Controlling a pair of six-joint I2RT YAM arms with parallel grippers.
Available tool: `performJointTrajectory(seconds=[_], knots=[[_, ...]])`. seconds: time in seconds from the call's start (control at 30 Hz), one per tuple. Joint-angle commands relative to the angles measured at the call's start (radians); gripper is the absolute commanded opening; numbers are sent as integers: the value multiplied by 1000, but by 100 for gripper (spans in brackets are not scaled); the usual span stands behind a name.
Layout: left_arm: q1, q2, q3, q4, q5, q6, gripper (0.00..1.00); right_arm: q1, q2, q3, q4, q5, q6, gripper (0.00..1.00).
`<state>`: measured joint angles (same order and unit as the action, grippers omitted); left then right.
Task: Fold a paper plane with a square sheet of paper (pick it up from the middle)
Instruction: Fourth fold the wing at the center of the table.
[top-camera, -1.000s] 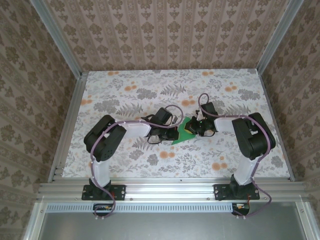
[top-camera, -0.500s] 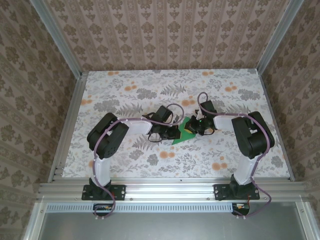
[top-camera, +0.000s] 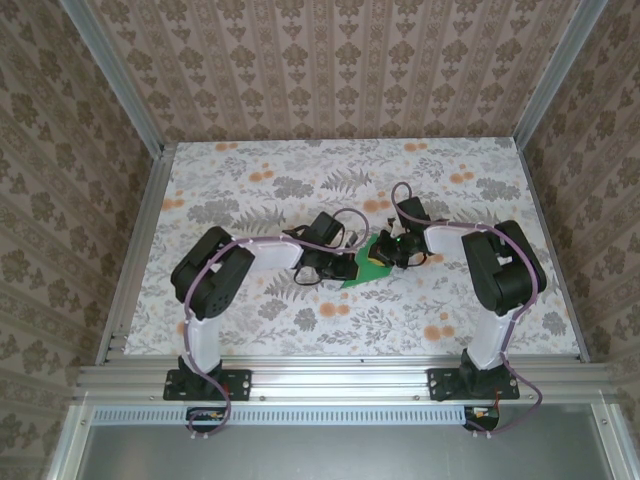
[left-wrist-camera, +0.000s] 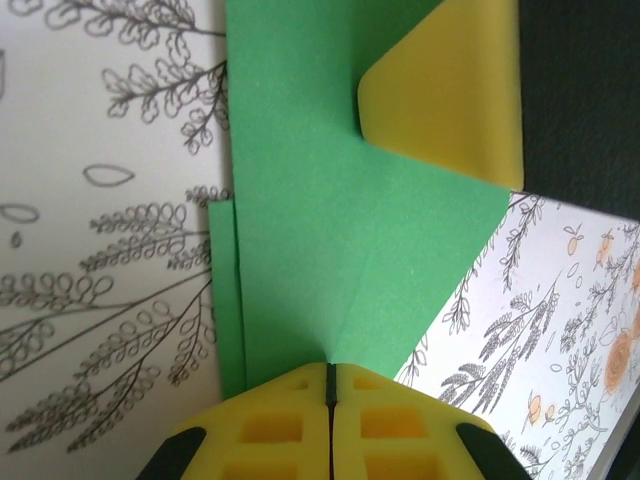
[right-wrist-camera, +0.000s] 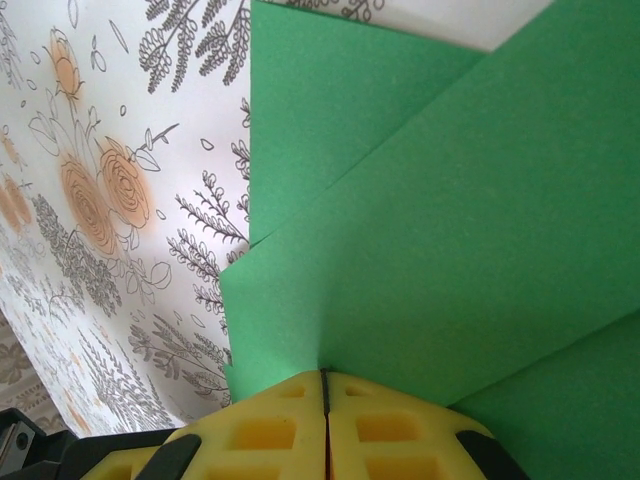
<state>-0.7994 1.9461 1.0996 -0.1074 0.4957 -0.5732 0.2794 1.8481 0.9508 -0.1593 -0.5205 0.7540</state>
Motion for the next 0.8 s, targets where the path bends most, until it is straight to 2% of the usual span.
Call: performJointTrajectory(seconds=[0.0, 0.23, 0.43, 0.6, 0.77], knots=[[6, -26, -62, -162, -17, 52, 7, -5, 74, -10, -137, 166, -25, 9], [7, -82, -103, -227, -4, 132, 6, -6, 87, 1, -154, 173, -30, 8], [24, -142, -109, -280, -91, 148, 6, -5, 89, 4, -157, 175, -31, 8], [31, -214, -123, -241, -79, 127, 8, -6, 86, 6, -154, 170, -31, 9], [27, -251, -136, -143, -39, 65, 17, -6, 28, 8, -101, 96, -41, 16]])
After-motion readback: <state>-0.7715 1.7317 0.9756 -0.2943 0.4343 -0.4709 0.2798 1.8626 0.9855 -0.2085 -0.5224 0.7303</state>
